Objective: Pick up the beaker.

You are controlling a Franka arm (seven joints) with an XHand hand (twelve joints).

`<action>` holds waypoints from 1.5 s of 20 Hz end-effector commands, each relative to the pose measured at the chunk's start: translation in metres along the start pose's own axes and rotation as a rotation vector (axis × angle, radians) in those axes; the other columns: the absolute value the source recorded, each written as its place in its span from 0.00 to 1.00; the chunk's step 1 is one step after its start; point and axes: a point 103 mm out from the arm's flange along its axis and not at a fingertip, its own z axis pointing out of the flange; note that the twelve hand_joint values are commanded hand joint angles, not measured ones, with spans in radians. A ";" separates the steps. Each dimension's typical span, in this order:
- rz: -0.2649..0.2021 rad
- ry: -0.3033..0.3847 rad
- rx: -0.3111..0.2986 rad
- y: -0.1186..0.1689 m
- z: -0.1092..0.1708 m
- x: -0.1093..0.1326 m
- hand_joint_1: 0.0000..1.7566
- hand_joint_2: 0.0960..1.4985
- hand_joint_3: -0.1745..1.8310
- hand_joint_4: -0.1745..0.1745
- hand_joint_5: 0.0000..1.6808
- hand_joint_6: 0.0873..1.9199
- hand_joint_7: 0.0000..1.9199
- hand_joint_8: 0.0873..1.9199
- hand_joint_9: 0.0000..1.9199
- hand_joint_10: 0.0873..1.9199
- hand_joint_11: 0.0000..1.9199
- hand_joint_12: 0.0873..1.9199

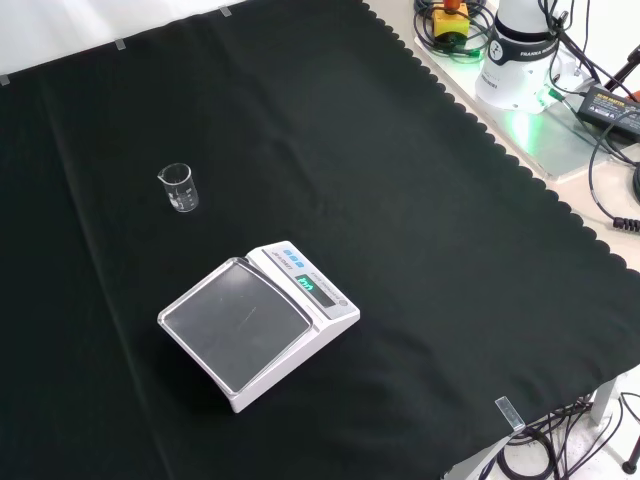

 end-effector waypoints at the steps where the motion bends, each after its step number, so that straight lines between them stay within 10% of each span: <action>1: 0.076 0.127 -0.016 0.021 0.029 -0.023 0.24 0.55 0.26 0.48 0.23 0.02 0.02 0.34 0.02 0.39 0.00 0.79; 13: 0.086 0.256 -0.133 0.132 0.124 -0.045 0.24 0.55 0.25 0.45 0.25 0.01 0.04 0.35 0.04 0.40 0.00 0.80; 30: 0.021 0.331 0.060 0.269 0.230 -0.051 0.24 0.56 0.24 0.41 0.27 0.01 0.06 0.37 0.05 0.42 0.01 0.81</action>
